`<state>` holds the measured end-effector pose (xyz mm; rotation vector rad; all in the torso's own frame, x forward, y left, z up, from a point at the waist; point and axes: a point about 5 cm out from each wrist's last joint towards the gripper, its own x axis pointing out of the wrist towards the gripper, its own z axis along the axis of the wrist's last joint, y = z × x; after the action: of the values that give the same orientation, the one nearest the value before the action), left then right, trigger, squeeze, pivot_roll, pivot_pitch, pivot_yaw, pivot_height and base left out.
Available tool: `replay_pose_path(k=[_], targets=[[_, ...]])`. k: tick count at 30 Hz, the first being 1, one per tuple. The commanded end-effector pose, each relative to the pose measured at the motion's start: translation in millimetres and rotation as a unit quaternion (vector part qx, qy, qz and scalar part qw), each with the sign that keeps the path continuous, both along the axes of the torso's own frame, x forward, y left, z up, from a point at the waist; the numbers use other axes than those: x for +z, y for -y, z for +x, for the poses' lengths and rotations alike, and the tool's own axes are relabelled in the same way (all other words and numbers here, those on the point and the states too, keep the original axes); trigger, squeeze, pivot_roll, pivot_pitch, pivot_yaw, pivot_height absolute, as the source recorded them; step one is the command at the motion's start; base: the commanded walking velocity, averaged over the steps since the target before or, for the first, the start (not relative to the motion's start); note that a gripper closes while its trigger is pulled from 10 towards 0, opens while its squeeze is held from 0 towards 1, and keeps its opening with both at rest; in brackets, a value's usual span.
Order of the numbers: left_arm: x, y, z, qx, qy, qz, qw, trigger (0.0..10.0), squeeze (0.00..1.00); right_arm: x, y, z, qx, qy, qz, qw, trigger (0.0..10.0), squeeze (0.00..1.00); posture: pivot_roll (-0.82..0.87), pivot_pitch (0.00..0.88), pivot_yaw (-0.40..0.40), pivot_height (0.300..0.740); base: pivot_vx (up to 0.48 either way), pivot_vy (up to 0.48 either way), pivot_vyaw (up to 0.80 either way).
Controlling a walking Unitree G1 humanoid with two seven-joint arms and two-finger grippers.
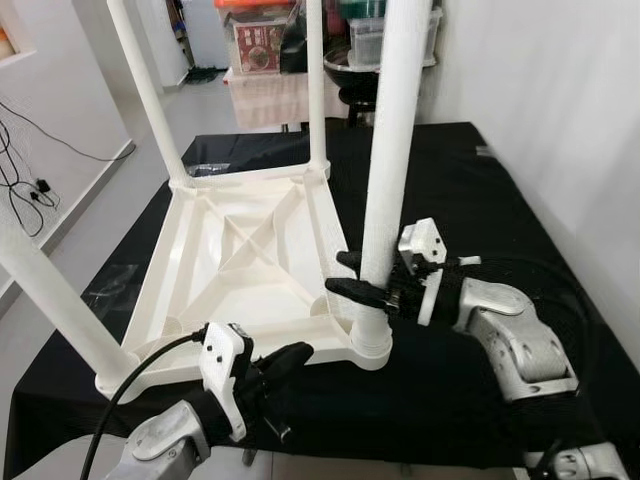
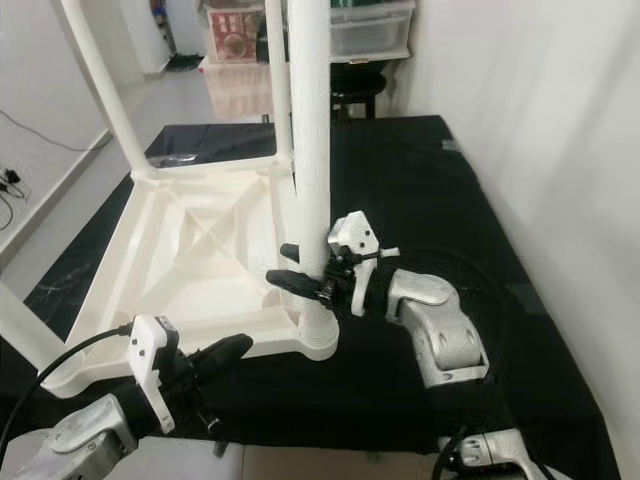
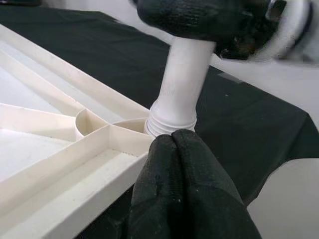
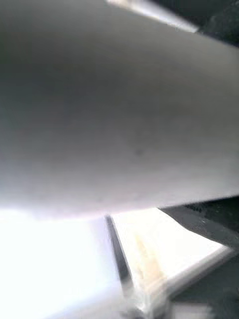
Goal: Building children table
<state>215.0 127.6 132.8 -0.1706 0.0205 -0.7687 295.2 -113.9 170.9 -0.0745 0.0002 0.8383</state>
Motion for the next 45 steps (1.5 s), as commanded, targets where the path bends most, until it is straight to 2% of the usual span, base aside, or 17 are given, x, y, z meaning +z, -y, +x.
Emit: replay_pose_path(k=[1,10,11,12,13,16,18,20,22,26,27,28,36,37,38,39,45], targets=[[0,-1.8,0.9,-0.003,-0.002,0.004,1.0,10.0,0.0,-33,-11.4,-9.0,-0.053,-0.06,-0.053,0.995,0.0,0.0,-0.07,0.054,0.064,0.74,0.0,0.0,0.0],[0,-2.3,3.0,0.006,0.0,0.002,1.0,10.0,0.0,-34,-17.8,-4.4,-0.116,-0.064,-0.042,0.99,0.0,0.0,-0.06,0.055,0.053,0.74,0.0,0.0,0.0],[1,-2.5,3.4,0.011,0.002,0.001,1.0,10.0,0.0,-32,-16.7,-2.2,-0.122,-0.069,-0.037,0.989,10.0,0.0,-0.06,0.056,0.056,0.74,0.0,0.0,0.0],[1,-2.5,3.8,0.012,0.002,0.0,1.0,10.0,0.0,-27,-16.9,0.2,-0.111,-0.064,-0.025,0.991,10.0,0.0,-0.06,0.057,0.054,0.74,0.0,0.0,0.0],[1,-2.1,4.2,0.011,0.002,-0.001,1.0,10.0,0.0,-14,-19.4,2.8,-0.054,-0.06,0.006,0.997,10.0,1.0,-0.06,0.055,0.053,0.74,0.0,0.0,0.0],[1,-1.8,4.3,0.011,0.002,-0.001,1.0,10.0,0.0,-11,-20.0,3.1,-0.039,-0.059,0.013,0.997,10.0,1.0,-0.06,0.055,0.053,0.74,0.0,0.0,0.0],[1,-1.0,4.8,0.008,0.002,-0.001,1.0,10.0,0.0,8,-16.8,6.6,0.04,-0.023,0.028,0.999,10.0,1.0,-0.07,0.053,0.053,0.74,0.0,0.0,0.0],[1,-0.7,4.8,0.008,0.002,-0.001,1.0,10.0,0.0,12,-15.1,7.0,0.06,-0.019,0.031,0.998,10.0,1.0,-0.06,0.052,0.052,0.74,0.0,0.0,0.0],[1,-0.1,4.8,0.007,0.002,-0.002,1.0,10.0,0.0,17,-9.9,4.6,0.137,-0.005,0.001,0.991,10.0,1.0,-0.06,0.052,0.049,0.74,0.0,0.0,0.0],[1,0.1,4.8,0.008,0.003,-0.002,1.0,10.0,0.0,19,-2.7,7.5,0.179,0.002,-0.027,0.983,10.0,1.0,-0.06,0.052,0.048,0.74,0.0,0.0,0.0],[1,0.1,4.7,0.009,0.003,-0.002,1.0,10.0,0.0,20,0.2,10.2,0.193,0.004,-0.037,0.981,10.0,0.14,-0.06,0.053,0.045,0.74,0.0,0.0,0.0],[1,0.2,4.6,0.009,0.003,-0.002,1.0,10.0,0.0,21,3.0,13.0,0.208,0.008,-0.049,0.977,10.0,0.0,-0.06,0.053,0.045,0.74,0.0,0.0,0.0],[1,0.6,4.1,0.01,0.002,-0.002,1.0,10.0,0.0,35,12.6,37.3,0.241,-0.003,-0.045,0.969,10.0,0.0,-0.05,0.055,0.041,0.74,0.0,0.0,0.0],[1,0.8,4.0,0.01,0.002,-0.002,1.0,10.0,0.0,37,13.7,39.7,0.25,-0.006,-0.042,0.967,2.9,0.0,-0.04,0.056,0.04,0.74,0.0,0.0,0.0],[1,0.8,4.0,0.01,0.002,-0.002,1.0,10.0,0.0,37,13.7,39.7,0.25,-0.006,-0.042,0.967,2.9,0.0,-0.04,0.056,0.04,0.74,0.0,0.0,0.0],[1,1.0,3.9,0.01,0.002,-0.002,1.0,10.0,0.0,38,14.3,39.4,0.263,-0.009,-0.039,0.964,0.0,0.0,-0.05,0.056,0.04,0.74,0.0,0.0,0.0],[1,1.1,3.9,0.01,0.002,-0.002,1.0,10.0,0.0,39,14.6,38.8,0.273,-0.011,-0.037,0.961,0.0,0.0,-0.05,0.056,0.04,0.74,0.0,0.0,0.0]])
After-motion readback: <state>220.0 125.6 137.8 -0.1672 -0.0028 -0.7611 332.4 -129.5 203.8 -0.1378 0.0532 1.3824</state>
